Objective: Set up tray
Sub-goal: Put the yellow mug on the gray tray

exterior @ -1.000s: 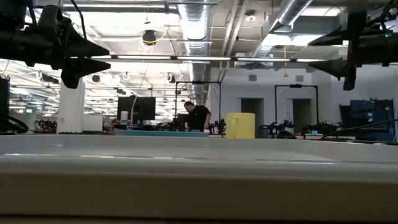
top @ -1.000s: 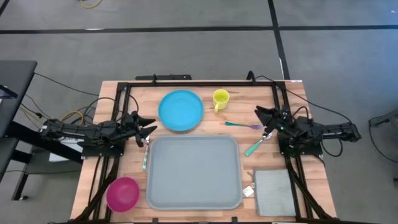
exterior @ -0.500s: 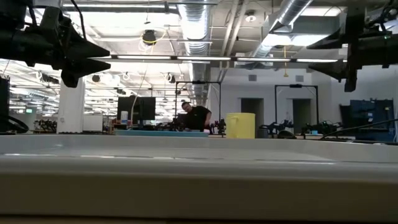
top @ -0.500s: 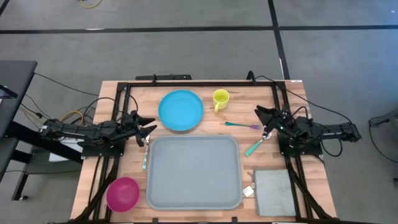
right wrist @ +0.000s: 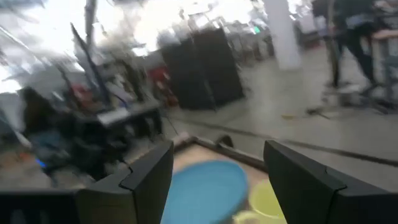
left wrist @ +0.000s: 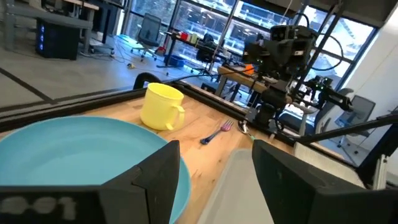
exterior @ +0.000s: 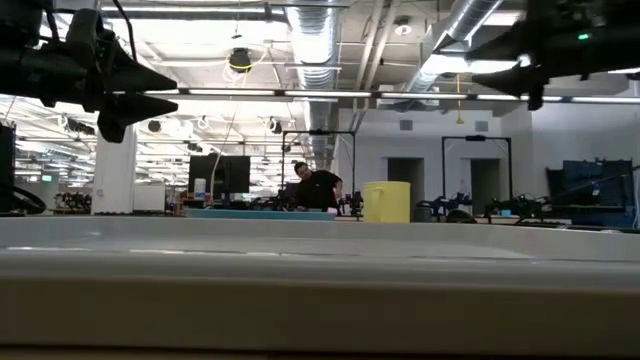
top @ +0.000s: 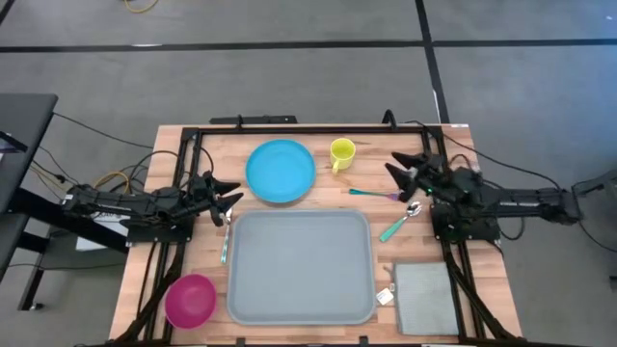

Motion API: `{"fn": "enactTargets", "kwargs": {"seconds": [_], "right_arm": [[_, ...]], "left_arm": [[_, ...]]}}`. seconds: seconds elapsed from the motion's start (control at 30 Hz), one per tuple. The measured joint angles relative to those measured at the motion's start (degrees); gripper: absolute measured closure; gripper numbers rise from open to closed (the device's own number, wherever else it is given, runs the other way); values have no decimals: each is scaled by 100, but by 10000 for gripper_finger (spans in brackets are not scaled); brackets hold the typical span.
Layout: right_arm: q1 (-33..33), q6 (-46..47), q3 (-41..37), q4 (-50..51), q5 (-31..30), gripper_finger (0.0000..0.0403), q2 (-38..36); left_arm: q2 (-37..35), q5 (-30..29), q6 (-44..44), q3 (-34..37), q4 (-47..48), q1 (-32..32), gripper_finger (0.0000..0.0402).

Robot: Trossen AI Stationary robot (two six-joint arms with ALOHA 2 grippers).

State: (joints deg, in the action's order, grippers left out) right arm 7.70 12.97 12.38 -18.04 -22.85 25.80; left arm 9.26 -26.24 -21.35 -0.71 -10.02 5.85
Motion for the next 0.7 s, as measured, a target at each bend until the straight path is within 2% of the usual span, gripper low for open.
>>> {"fn": "enactTargets", "kwargs": {"seconds": [0.2,0.37,0.5,0.6,0.7], "right_arm": [[664,-849,918,158,1210,161,1476],[862,-1094,1587,814,1568,161,2303],[952,-2054,1811,984,1565,161,2914],[1060,-2753,1922,867,1563,161,3436],[1214,-3199,2090,769,1755,161,4035]], "left_arm": [[6,68,239,-148,-278,0,210],[227,123,1364,-1241,85,2,210],[851,-434,1924,-2358,1255,0,210],[1366,-1121,1873,-3041,2217,0,210],[1816,-1566,1728,-3417,2803,-2,210]]}}
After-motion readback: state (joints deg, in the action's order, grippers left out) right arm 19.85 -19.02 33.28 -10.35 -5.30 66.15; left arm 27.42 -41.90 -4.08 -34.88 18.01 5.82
